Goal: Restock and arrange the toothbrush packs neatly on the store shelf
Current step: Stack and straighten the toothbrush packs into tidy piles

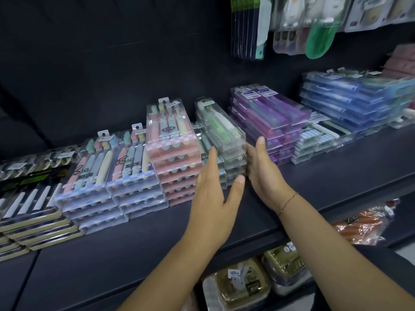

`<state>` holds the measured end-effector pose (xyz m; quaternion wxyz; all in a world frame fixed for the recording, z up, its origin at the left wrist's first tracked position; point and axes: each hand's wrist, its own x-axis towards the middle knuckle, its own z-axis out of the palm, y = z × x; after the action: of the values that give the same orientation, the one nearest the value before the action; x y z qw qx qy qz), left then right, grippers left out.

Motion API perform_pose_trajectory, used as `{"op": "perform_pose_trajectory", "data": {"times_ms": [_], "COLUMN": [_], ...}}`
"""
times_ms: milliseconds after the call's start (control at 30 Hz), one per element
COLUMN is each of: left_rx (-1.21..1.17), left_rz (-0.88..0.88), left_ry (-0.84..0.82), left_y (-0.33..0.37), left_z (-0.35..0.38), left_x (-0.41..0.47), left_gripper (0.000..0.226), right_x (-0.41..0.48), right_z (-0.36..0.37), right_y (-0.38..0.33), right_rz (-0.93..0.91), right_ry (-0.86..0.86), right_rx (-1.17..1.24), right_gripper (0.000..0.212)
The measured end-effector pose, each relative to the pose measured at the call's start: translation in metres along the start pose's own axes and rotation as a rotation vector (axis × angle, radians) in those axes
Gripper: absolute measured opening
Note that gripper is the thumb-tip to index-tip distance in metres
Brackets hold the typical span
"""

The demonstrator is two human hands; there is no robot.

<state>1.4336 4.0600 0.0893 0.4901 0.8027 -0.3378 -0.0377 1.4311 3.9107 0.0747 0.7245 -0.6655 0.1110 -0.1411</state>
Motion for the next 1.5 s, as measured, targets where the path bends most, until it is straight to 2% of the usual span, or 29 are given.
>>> {"op": "perform_pose_trajectory", "data": {"times_ms": [200,300,400,467,500,533,600,700,767,967,1100,1500], "left_rx": [0.340,0.389,0.366,0.314,0.276,0.236,0.160,0.035,-0.023,-0.017,0.025,0.004], "left_rz": [0.300,0.401,0.443,0.428,0.408,0.384,0.350,0.325,0.288,0.182,0.218,0.231], "left_ry": [-0.122,-0.162,-0.232,-0.267,-0.271,-0.262,-0.229,-0.127,-0.097,-0.115,-0.135,-0.114], "left_y": [-0.039,-0.049,-0.049,-0.048,-0.048,-0.049,-0.048,-0.044,-0.040,-0.042,-0.047,-0.050], "left_z": [-0.006,-0.001,0.004,0.005,0.005,0.004,0.001,0.000,0.001,0.007,0.011,0.016], "left_x": [-0.004,-0.005,-0.009,-0.010,-0.010,-0.010,-0.007,-0.007,-0.004,0.008,0.013,0.016], "left_gripper": [0.068,0.065,0.064,0.064,0.063,0.063,0.064,0.072,0.079,0.088,0.087,0.094], "right_x": [0.012,0.015,0.012,0.009,0.008,0.007,0.004,-0.004,-0.009,-0.015,-0.014,-0.015], "right_z": [0.002,0.001,0.003,0.004,0.004,0.002,0.001,0.007,0.008,0.012,0.013,0.013], "right_y": [0.015,0.019,0.016,0.010,0.006,0.004,0.002,0.009,0.014,0.012,0.014,0.016], "right_rz": [0.001,0.021,0.058,0.049,0.067,0.086,0.097,-0.103,-0.155,-0.171,-0.203,-0.202], "right_ry": [0.074,0.077,0.117,0.129,0.143,0.153,0.148,0.009,0.017,0.058,0.086,0.071], "right_rx": [0.040,0.048,0.084,0.042,-0.068,-0.172,-0.216,-0.198,-0.244,-0.286,-0.333,-0.280], "right_gripper": [0.070,0.073,0.061,0.066,0.069,0.069,0.065,0.054,0.056,0.048,0.057,0.061]}}
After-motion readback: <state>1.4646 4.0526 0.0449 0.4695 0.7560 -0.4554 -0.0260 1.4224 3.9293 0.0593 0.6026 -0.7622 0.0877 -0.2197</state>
